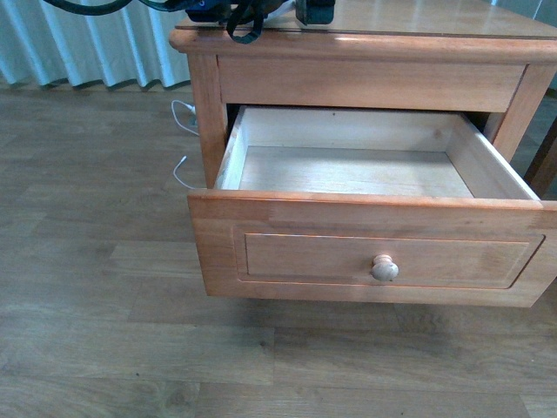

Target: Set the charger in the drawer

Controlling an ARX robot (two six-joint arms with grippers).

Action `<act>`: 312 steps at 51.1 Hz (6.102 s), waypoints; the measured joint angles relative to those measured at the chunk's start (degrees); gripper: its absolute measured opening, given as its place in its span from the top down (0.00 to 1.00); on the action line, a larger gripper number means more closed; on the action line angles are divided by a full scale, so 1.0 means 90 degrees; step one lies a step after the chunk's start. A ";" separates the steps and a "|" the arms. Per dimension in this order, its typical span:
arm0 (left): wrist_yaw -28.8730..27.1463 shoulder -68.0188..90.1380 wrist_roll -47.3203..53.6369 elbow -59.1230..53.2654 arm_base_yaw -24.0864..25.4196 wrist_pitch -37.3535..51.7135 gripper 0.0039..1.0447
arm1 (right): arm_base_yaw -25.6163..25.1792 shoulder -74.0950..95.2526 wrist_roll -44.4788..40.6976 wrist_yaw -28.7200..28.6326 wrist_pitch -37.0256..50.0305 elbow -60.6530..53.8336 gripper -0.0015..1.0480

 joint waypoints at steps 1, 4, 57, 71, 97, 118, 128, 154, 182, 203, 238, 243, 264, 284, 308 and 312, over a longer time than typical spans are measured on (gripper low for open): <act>-0.0007 0.0000 -0.0002 0.0000 0.0000 -0.0007 0.21 | 0.0000 0.0000 0.0000 0.0000 0.0000 0.0000 0.08; -0.0015 0.0000 0.0005 0.0000 0.0007 -0.0010 0.25 | 0.0000 0.0000 0.0000 0.0000 0.0000 0.0000 0.08; 0.1183 -0.3262 -0.0398 -0.4656 -0.0500 0.1938 0.51 | 0.0000 0.0000 0.0000 0.0000 0.0000 0.0000 0.08; 0.1207 -0.2878 -0.0532 -0.4830 -0.0923 0.2059 0.67 | 0.0000 0.0000 0.0000 0.0000 0.0000 0.0000 0.08; 0.1013 -0.1379 -0.0639 -0.3905 -0.1163 0.1763 0.96 | 0.0000 0.0000 0.0000 0.0000 0.0000 0.0000 0.08; 0.0719 -0.2693 -0.0442 -0.4957 -0.0789 0.2331 0.50 | 0.0000 0.0000 0.0000 -0.0002 0.0000 0.0000 0.08; 0.0653 -0.4046 -0.0335 -0.5911 -0.0384 0.2521 0.23 | 0.0000 0.0000 0.0000 0.0000 0.0000 0.0000 0.08; 0.0746 -0.9073 -0.0211 -0.9248 0.1037 0.1668 0.05 | 0.0000 0.0000 0.0000 0.0000 0.0000 0.0000 0.08; 0.1537 -1.3712 -0.0330 -1.1363 0.2790 -0.0763 0.05 | 0.0000 0.0000 -0.0002 -0.0002 0.0000 0.0000 0.08; 0.2875 -1.4088 0.0500 -1.1812 0.2667 -0.0233 0.30 | 0.0000 0.0000 0.0000 -0.0002 0.0000 0.0000 0.08; 0.2875 -1.4817 0.0869 -1.2927 0.2669 0.0095 0.96 | 0.0000 0.0000 -0.0002 0.0000 0.0000 0.0000 0.08; 0.2873 -1.4872 0.0869 -1.2993 0.2669 0.0107 0.96 | 0.0000 0.0000 0.0000 0.0000 0.0000 0.0000 0.08; 0.2875 -1.5200 0.0872 -1.3294 0.2669 0.0148 0.96 | 0.0000 0.0000 -0.0002 0.0000 0.0000 0.0000 0.08; 0.2875 -1.5200 0.0872 -1.3294 0.2669 0.0148 0.49 | 0.0525 0.0432 -0.1270 0.1035 -0.0585 0.0279 0.08; 0.2875 -1.5203 0.0882 -1.3294 0.2669 0.0146 0.05 | 0.3075 0.5127 -0.0923 0.2067 0.0007 0.1443 0.08; 0.2875 -1.5203 0.0882 -1.3294 0.2669 0.0148 0.05 | 0.3279 0.5892 -0.0755 0.2195 0.0376 0.1642 0.08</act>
